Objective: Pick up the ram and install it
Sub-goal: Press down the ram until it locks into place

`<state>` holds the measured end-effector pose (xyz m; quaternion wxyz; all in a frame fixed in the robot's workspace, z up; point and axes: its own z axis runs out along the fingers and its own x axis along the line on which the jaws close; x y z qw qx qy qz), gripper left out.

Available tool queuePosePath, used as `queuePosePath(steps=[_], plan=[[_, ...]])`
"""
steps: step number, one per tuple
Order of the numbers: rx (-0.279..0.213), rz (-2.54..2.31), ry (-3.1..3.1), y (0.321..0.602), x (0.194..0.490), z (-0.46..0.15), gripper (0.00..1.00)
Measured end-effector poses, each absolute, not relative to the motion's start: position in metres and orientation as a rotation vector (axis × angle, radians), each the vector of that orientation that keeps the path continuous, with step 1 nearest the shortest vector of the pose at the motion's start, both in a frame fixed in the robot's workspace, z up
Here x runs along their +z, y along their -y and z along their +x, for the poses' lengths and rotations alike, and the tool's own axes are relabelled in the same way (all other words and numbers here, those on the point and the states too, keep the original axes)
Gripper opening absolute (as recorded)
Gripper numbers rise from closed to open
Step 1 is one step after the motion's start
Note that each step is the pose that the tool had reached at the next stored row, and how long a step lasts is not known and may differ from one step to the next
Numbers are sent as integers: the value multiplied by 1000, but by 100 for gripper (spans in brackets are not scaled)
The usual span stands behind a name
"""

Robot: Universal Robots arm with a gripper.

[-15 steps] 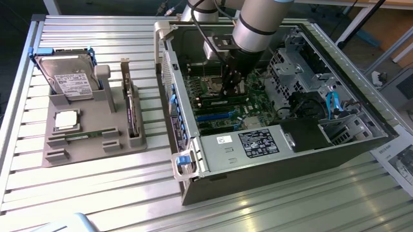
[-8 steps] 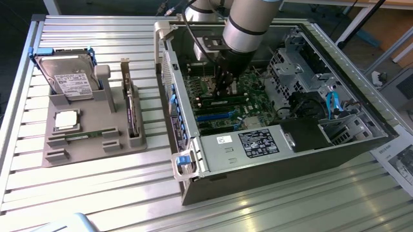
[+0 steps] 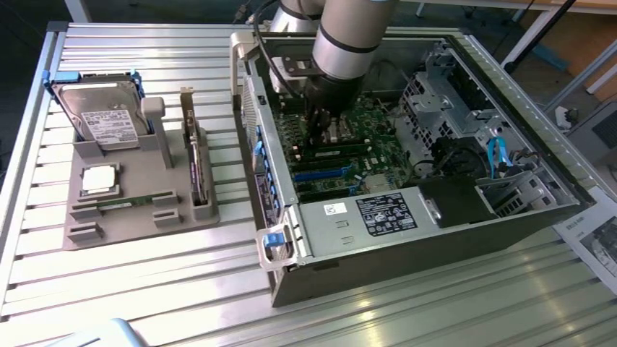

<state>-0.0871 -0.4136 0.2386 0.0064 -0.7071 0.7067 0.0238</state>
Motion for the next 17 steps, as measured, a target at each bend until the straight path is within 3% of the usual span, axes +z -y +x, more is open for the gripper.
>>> queuePosePath(steps=[17], plan=[[73, -2212, -2210, 415, 238, -92, 10]])
